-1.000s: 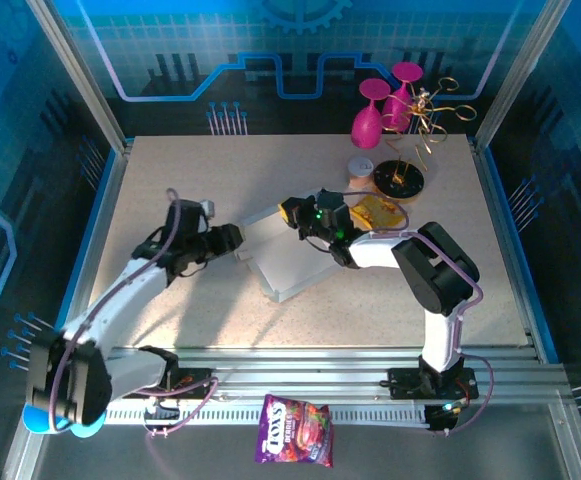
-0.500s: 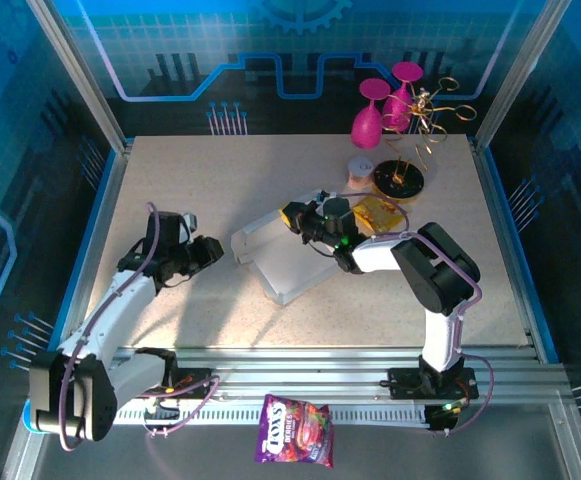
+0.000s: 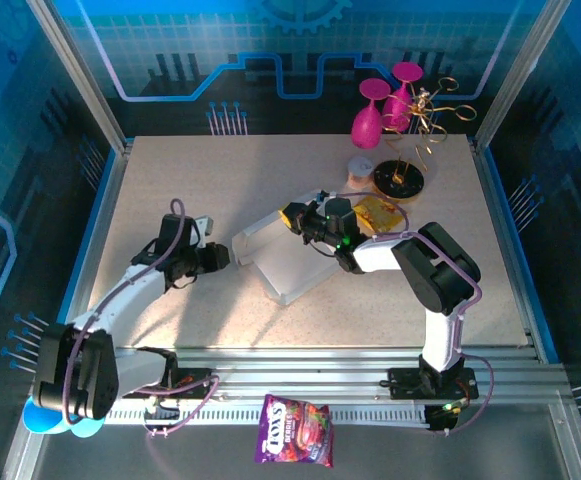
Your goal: Fold the paper box
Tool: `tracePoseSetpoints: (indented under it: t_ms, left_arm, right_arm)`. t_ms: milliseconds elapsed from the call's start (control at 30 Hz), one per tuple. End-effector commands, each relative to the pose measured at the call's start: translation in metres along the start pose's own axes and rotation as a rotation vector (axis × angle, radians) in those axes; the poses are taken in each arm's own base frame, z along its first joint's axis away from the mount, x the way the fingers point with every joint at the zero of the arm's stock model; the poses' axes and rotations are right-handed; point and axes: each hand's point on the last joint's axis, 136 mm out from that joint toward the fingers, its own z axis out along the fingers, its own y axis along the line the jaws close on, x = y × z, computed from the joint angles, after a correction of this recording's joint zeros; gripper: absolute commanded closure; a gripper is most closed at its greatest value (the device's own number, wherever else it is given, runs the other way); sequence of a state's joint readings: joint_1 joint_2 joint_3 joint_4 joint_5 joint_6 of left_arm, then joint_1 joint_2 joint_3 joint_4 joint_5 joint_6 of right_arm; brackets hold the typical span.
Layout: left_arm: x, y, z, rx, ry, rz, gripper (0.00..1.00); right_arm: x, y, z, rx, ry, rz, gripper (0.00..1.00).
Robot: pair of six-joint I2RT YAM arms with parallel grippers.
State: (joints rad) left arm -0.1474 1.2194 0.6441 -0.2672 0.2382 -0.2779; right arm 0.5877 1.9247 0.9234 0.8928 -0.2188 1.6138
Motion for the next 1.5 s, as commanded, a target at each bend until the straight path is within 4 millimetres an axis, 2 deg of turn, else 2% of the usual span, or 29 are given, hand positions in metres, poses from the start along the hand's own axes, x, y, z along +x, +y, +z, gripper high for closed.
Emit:
tracePoseSetpoints:
  t_ms: [0,167,700,1133,1267,1467]
  left_arm:
    - [-0.017,-0.018,0.005,0.035,-0.033,0.115,0.70]
    - [-0.019,-0.035,0.012,0.101,-0.024,0.184,0.66]
    - [-0.018,-0.055,0.017,0.180,-0.025,0.281,0.63]
    - [-0.023,-0.061,0.027,0.132,-0.068,0.299,0.65]
    - [-0.029,-0.056,0.029,0.083,-0.098,0.294,0.61]
    - [-0.033,-0.060,0.034,0.073,-0.107,0.323,0.56]
  right_arm:
    - [0.001,-0.022,0.001,0.029,0.020,-0.017,1.00]
    - [0.002,-0.029,0.005,0.023,0.034,-0.004,1.00]
    - [0.000,-0.034,0.007,0.022,0.043,0.015,1.00]
    - [-0.001,-0.035,0.009,0.008,0.047,0.022,1.00]
    - [-0.001,-0.036,0.008,0.002,0.046,0.029,1.00]
    - [-0.001,-0.034,0.008,-0.003,0.053,0.035,1.00]
